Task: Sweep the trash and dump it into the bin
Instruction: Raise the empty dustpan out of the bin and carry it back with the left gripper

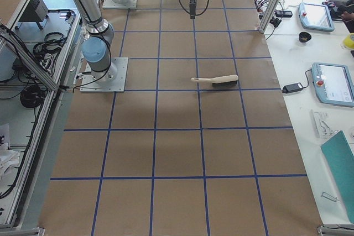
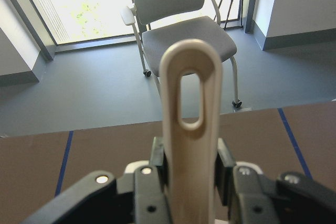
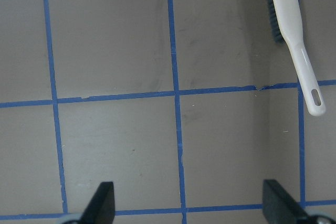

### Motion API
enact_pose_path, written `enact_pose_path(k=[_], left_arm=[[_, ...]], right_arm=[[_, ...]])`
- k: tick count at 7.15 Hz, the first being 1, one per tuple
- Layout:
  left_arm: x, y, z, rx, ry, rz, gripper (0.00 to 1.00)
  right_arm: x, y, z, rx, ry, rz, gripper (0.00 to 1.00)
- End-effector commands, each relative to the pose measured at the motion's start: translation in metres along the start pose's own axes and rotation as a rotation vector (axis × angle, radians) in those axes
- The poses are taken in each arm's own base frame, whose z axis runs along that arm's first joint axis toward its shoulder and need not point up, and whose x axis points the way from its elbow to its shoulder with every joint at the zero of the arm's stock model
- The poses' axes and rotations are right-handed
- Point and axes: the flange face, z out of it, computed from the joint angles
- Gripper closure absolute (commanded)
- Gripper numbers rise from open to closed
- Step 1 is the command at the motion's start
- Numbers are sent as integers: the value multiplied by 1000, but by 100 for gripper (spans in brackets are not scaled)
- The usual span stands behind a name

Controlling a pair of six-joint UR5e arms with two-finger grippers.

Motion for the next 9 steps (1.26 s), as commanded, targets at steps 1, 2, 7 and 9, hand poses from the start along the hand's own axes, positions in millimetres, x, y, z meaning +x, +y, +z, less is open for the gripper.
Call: enact_pose_path(k=[1,2,7,9], left_arm=[[-8,5,-4,47,5,5,100],[-8,5,-5,45,7,9,100],[-28,-57,-89,-263,34,313,100],[-3,-17,-163,-418,145,441,100]], right_arm=[[0,0,0,0,-2,0,0],[0,0,0,0,-2,0,0],[-1,0,1,-1,-6,0,0],[0,0,1,-1,-5,0,0]])
